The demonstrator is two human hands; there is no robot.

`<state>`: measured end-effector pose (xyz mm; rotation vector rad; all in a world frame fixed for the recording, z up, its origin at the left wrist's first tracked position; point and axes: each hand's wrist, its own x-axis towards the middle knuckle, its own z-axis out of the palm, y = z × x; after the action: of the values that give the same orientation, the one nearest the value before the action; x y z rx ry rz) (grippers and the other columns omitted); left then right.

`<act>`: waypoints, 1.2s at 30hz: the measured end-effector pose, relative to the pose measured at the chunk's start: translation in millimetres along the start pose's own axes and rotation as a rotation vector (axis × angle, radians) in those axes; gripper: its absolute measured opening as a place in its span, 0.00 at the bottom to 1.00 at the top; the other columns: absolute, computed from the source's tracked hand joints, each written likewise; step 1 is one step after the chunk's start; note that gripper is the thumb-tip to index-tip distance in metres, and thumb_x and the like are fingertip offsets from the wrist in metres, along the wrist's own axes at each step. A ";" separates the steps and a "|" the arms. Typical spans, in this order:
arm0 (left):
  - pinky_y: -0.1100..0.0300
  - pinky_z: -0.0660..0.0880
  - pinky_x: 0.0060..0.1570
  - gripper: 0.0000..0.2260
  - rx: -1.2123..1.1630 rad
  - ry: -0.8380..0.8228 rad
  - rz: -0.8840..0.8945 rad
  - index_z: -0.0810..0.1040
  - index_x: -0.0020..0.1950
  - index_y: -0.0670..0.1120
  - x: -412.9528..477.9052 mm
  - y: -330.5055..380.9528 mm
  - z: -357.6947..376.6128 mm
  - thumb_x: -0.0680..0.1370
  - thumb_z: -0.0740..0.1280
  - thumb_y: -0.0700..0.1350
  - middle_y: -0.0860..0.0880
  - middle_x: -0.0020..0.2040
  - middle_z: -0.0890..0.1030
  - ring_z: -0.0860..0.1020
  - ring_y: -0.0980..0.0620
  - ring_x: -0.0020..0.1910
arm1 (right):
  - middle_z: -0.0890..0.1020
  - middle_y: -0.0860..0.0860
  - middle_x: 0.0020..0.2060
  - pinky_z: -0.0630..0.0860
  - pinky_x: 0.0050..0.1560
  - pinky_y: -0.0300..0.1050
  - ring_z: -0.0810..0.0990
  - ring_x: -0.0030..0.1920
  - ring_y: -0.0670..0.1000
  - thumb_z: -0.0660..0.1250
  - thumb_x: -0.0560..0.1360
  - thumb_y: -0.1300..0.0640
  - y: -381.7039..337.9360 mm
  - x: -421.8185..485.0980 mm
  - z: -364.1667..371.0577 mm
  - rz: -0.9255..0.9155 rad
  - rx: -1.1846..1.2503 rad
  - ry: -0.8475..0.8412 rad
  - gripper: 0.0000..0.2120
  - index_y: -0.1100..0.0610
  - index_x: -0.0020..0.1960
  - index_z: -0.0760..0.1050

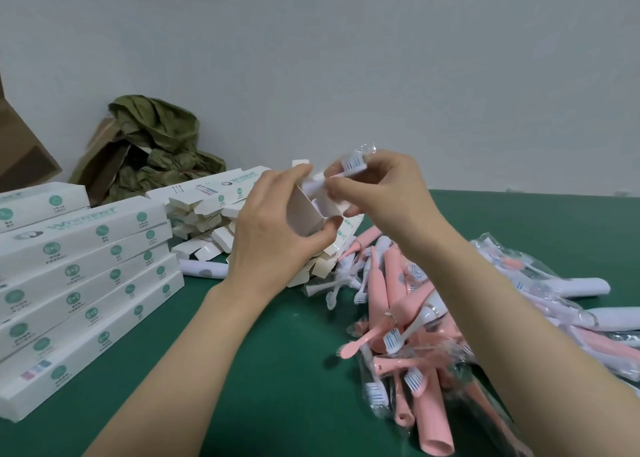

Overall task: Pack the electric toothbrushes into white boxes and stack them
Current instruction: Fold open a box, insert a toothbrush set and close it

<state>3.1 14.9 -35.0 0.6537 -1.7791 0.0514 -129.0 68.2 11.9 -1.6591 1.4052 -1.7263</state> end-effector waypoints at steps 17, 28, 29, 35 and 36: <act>0.64 0.68 0.50 0.29 0.072 0.005 -0.025 0.75 0.63 0.39 -0.6 -1.6 5.5 0.68 0.69 0.54 0.43 0.56 0.78 0.72 0.53 0.54 | 0.82 0.49 0.35 0.76 0.40 0.38 0.79 0.33 0.44 0.66 0.76 0.57 -3.0 -6.5 10.4 -0.225 -0.340 0.065 0.03 0.56 0.48 0.75; 0.67 0.66 0.50 0.26 0.076 0.030 -0.071 0.76 0.62 0.40 3.2 1.9 -0.6 0.67 0.74 0.48 0.42 0.53 0.77 0.75 0.47 0.52 | 0.79 0.47 0.40 0.69 0.41 0.32 0.75 0.39 0.42 0.59 0.77 0.66 9.5 -3.9 12.1 -0.264 -0.374 0.056 0.12 0.57 0.50 0.80; 0.70 0.63 0.50 0.27 0.076 0.030 -0.092 0.75 0.63 0.40 4.6 -1.5 -1.5 0.67 0.75 0.48 0.42 0.54 0.77 0.74 0.48 0.53 | 0.79 0.45 0.38 0.72 0.39 0.35 0.76 0.37 0.41 0.57 0.76 0.66 13.4 -1.2 9.2 -0.158 -0.322 0.104 0.12 0.57 0.48 0.79; 0.75 0.60 0.53 0.25 0.054 0.039 -0.128 0.74 0.63 0.40 8.1 -8.9 -4.6 0.69 0.74 0.48 0.45 0.57 0.78 0.74 0.49 0.57 | 0.82 0.49 0.50 0.74 0.47 0.36 0.79 0.49 0.49 0.62 0.76 0.63 45.7 -3.4 7.8 0.055 -0.930 -0.534 0.11 0.54 0.53 0.81; 0.73 0.61 0.53 0.25 0.052 0.025 -0.122 0.74 0.63 0.40 7.5 -8.2 -3.9 0.69 0.74 0.48 0.45 0.57 0.78 0.74 0.49 0.57 | 0.81 0.49 0.53 0.73 0.52 0.38 0.78 0.53 0.49 0.64 0.76 0.63 53.3 -4.5 9.7 0.055 -0.963 -0.594 0.11 0.55 0.56 0.79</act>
<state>9.0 6.4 -29.4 0.7952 -1.7154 0.0224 -138.5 44.6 -36.1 -2.2592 2.0300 -0.3638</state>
